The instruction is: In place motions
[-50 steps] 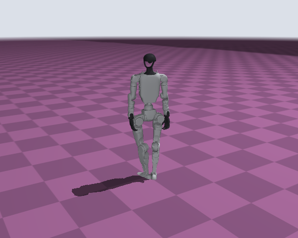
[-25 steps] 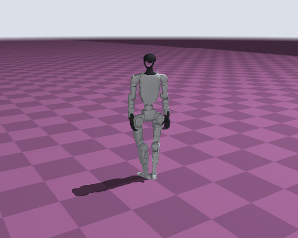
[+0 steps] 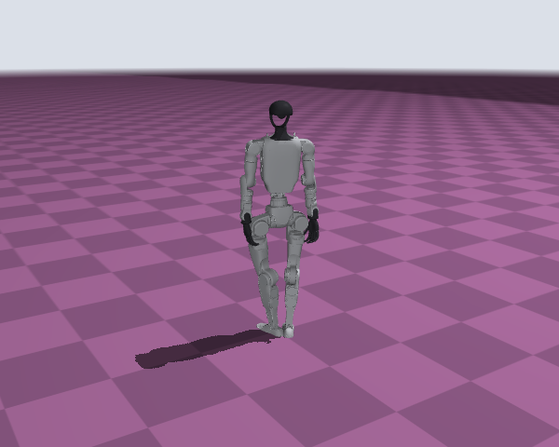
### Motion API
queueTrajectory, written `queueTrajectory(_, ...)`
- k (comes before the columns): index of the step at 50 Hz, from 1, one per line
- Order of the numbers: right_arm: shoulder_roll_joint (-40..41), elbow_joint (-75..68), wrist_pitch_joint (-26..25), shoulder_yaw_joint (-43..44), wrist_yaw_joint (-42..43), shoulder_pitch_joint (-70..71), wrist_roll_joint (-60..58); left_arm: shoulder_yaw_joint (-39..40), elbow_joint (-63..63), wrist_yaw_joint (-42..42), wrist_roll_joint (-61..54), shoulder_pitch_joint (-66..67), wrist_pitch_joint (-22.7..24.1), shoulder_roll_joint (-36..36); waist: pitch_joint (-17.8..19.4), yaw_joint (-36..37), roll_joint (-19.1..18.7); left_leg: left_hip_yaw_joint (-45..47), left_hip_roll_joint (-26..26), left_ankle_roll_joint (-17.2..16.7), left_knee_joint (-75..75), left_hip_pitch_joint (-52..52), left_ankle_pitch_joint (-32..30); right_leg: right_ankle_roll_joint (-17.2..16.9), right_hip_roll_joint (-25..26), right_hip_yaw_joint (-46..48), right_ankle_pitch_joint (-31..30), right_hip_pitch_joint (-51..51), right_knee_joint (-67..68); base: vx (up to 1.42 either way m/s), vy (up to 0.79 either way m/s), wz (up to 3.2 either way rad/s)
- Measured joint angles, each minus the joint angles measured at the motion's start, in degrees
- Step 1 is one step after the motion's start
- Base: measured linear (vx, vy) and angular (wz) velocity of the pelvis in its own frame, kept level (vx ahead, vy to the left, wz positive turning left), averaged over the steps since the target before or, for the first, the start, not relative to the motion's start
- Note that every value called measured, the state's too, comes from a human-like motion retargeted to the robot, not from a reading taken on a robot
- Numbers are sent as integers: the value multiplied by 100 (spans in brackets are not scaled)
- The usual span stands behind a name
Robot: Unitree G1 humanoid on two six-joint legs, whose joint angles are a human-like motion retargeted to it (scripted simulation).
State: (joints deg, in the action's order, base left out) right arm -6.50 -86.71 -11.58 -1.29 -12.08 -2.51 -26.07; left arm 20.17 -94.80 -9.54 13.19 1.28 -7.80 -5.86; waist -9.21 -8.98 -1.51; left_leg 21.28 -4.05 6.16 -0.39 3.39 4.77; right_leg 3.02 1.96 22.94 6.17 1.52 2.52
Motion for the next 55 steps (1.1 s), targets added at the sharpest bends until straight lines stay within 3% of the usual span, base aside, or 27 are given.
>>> queueTrajectory(55, -57, -16, -11, -12, -62, 59, -57, -76, -40, -6, -28, 23, -14, -15, 16, 21, -33, -5, 12, 22, 17, -28, 24, -12, -15, -12, -16, -43, -5, 0, 0, 0)
